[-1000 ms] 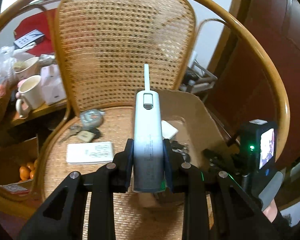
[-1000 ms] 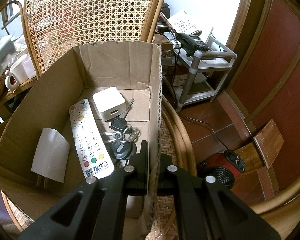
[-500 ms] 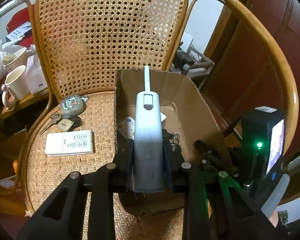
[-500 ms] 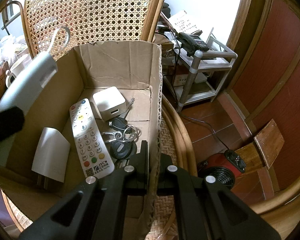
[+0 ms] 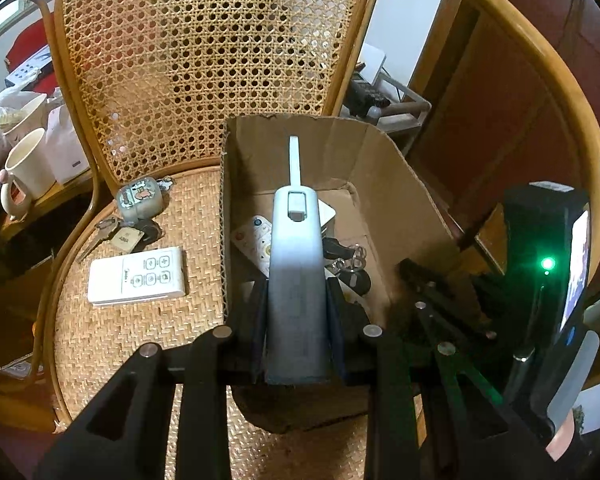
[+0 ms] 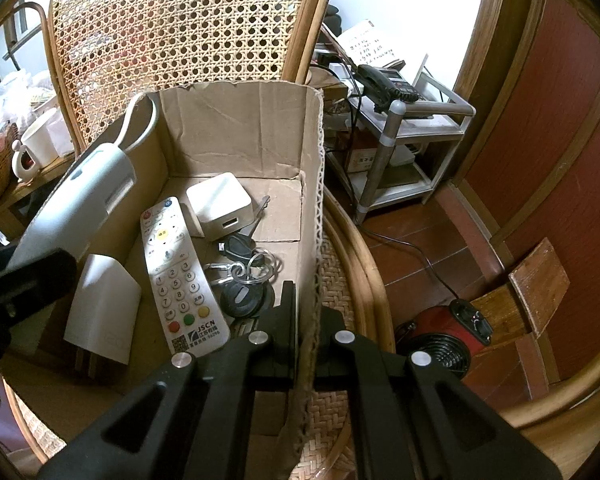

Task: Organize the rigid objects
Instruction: 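Carry the power bank into the cardboard box and lower it, then open the left tool and withdraw it from the box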

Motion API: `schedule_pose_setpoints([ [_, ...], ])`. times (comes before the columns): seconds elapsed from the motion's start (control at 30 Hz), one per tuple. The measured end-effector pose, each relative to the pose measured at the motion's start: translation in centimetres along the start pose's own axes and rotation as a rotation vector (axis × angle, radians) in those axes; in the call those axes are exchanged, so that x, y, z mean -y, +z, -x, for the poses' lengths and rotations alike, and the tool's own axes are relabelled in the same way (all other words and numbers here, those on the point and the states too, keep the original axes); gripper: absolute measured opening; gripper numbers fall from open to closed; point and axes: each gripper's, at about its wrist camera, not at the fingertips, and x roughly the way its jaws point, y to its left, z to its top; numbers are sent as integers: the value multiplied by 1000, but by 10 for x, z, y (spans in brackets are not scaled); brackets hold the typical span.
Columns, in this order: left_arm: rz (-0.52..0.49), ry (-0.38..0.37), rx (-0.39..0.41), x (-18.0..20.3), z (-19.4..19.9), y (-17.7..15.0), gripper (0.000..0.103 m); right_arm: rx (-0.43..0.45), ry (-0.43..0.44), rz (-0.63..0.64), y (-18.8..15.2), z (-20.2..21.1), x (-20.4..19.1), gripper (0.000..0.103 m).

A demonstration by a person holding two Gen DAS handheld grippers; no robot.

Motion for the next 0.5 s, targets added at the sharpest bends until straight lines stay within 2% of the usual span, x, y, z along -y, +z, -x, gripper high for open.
schedule_pose_setpoints([
  [0.23,4,-15,46,-1,10,2,26,-3,3,2,0,-2,1,6],
  [0.5,23,-7,50,-9,15,3,27,-8,10,1,0,-1,1,6],
])
